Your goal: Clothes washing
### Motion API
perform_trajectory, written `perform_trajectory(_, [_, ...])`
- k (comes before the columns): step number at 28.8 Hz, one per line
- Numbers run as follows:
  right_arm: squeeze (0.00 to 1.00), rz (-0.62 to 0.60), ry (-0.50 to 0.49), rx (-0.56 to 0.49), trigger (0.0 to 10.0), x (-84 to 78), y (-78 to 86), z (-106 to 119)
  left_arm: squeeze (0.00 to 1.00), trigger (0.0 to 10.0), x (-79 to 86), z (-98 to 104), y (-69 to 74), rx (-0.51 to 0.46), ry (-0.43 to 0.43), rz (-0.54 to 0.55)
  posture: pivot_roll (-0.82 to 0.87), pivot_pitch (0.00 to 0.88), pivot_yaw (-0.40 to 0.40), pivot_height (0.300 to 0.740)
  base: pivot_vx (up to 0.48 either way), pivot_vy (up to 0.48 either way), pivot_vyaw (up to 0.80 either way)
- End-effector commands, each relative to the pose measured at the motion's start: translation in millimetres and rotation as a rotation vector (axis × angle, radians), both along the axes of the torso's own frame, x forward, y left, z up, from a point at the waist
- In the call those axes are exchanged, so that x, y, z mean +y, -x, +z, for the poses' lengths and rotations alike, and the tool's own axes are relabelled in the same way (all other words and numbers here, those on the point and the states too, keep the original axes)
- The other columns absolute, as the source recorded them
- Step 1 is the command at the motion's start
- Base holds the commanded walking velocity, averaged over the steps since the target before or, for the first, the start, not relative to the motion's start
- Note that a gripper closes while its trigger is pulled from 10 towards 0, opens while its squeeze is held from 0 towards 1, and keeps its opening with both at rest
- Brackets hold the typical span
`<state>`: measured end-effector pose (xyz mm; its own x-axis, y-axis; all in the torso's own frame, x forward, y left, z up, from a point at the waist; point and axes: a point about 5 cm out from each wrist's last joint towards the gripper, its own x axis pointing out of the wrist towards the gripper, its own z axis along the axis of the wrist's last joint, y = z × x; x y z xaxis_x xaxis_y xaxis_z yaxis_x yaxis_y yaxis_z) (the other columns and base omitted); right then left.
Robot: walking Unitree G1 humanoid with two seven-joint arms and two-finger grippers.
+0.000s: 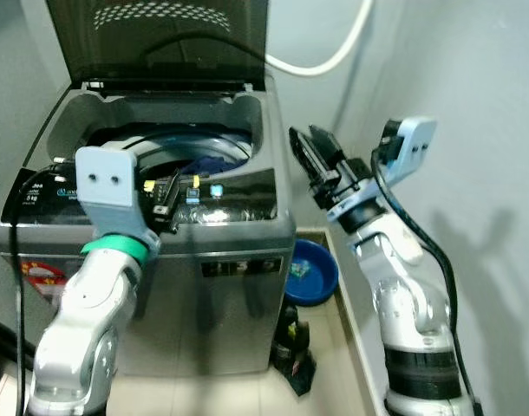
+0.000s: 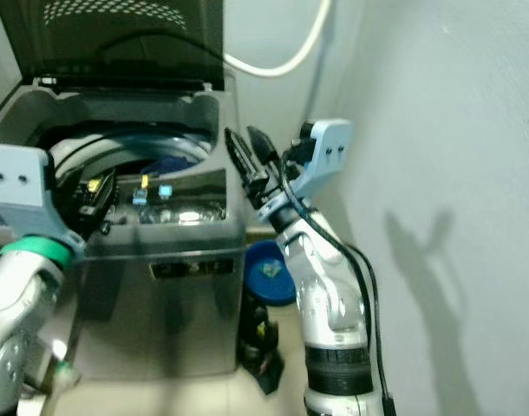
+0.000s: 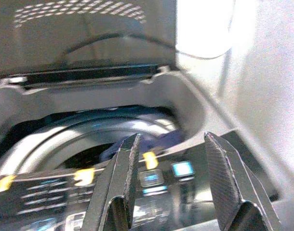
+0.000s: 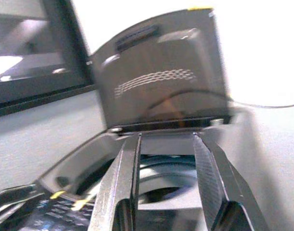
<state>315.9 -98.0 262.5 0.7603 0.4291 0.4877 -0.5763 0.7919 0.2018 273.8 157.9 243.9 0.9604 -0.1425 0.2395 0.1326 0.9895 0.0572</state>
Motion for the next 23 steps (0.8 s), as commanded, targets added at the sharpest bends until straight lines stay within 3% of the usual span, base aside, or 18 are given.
perform_trajectory(1, [0.00, 0.011, -0.007, 0.005, 10.0, 2.2, 0.6, -0.2, 0.00, 10.0, 2.1, -1.1, -0.5, 0.002, 0.002, 0.006, 0.15, 0.026, -0.015, 0.740, 0.000, 0.000, 0.00])
perform_trajectory(18, [0.00, 0.046, -0.022, 0.021, 10.0, 3.4, 1.6, -2.8, 0.00, 10.0, 3.3, -3.2, 1.2, -0.016, -0.016, 0.015, 0.15, 0.007, -0.027, 0.740, 0.000, 0.000, 0.00])
perform_trajectory(23, [0.00, 0.015, 0.043, -0.019, 10.0, 4.0, 0.9, -0.8, 0.00, 10.0, 4.5, -1.0, -2.1, -0.023, -0.014, 0.023, 0.16, 0.011, -0.023, 0.740, 0.000, 0.000, 0.80])
